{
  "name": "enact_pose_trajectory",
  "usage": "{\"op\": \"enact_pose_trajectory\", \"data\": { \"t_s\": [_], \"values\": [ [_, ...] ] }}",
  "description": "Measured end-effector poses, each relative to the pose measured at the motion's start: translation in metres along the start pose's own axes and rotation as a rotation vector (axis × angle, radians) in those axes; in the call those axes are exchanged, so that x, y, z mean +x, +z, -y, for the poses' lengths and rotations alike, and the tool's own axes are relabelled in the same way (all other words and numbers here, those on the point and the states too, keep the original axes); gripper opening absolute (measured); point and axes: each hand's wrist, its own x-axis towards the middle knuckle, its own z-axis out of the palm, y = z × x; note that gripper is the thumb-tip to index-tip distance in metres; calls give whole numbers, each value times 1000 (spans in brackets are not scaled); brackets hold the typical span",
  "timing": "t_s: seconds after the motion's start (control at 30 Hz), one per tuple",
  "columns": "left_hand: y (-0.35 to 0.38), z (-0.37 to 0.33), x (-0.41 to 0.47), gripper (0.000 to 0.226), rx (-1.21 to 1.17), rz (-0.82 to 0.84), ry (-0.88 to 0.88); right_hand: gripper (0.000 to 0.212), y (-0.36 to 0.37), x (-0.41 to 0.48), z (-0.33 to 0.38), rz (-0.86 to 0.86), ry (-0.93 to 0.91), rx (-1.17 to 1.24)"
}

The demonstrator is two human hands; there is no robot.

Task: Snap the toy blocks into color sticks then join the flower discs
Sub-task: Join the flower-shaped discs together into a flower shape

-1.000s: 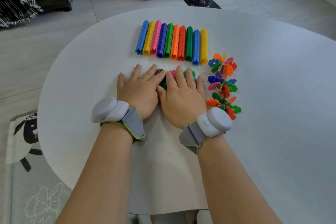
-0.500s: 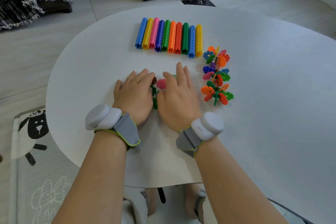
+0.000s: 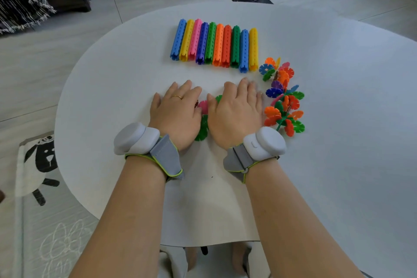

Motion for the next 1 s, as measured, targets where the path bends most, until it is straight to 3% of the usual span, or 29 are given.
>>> {"op": "enact_pose_trajectory", "data": {
  "t_s": [0.2,0.43,0.63,0.8,1.0],
  "values": [
    [-2,7,-9,45,-35,0,23,46,-20,-32,-5,143,-195,176],
    [-4,17,-23,57,13,59,-31,61,-37,-42,-32,55,-105,501],
    [1,15,-25,69,116,107,-42,38,-33,-34,-42,72,-218,232],
    [4,14,-23,86,136,93,-47,42,-33,-31,-37,105,-237,152],
    [-7,24,-25,98,-25,49,-62,47,-38,-30,-40,115,-137,135]
  ]
}}
